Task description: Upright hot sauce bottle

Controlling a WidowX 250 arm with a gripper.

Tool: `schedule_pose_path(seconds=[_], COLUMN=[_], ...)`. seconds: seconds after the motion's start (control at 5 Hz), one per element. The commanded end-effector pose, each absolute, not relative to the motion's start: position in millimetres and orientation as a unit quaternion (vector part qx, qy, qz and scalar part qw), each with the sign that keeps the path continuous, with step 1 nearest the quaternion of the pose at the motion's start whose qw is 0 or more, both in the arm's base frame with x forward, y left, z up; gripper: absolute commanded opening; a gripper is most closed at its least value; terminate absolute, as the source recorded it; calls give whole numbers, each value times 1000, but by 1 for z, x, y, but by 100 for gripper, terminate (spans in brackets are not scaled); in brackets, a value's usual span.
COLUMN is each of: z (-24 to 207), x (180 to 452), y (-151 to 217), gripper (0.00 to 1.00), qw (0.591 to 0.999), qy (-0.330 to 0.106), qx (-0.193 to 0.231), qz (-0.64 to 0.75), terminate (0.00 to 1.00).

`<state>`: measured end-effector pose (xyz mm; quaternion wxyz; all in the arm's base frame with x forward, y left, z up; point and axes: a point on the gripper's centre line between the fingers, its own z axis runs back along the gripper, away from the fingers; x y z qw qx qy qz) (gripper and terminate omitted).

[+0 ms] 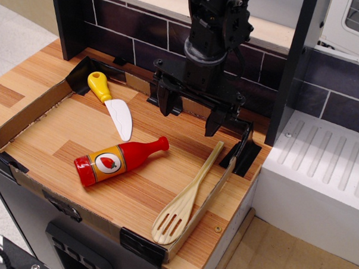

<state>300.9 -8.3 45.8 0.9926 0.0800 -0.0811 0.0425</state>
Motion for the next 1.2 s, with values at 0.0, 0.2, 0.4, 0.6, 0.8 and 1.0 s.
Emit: schedule_pose_path(seconds=[0.0, 0.2, 0.4, 0.6, 0.8, 1.0], z=[46, 47, 49, 47, 44, 38], x=[301, 292, 280, 276, 279, 286], y=[-8, 0, 10, 16, 24, 27], gripper=[100, 100, 100, 100, 100, 100], qw=[993, 994, 994, 991, 984, 981], qy=[-81, -79, -55, -65, -76, -89], qx=[80, 70, 39, 28, 18, 12], qz=[42, -21, -89, -115, -160, -172], terminate=[0, 0, 0, 0, 0, 0])
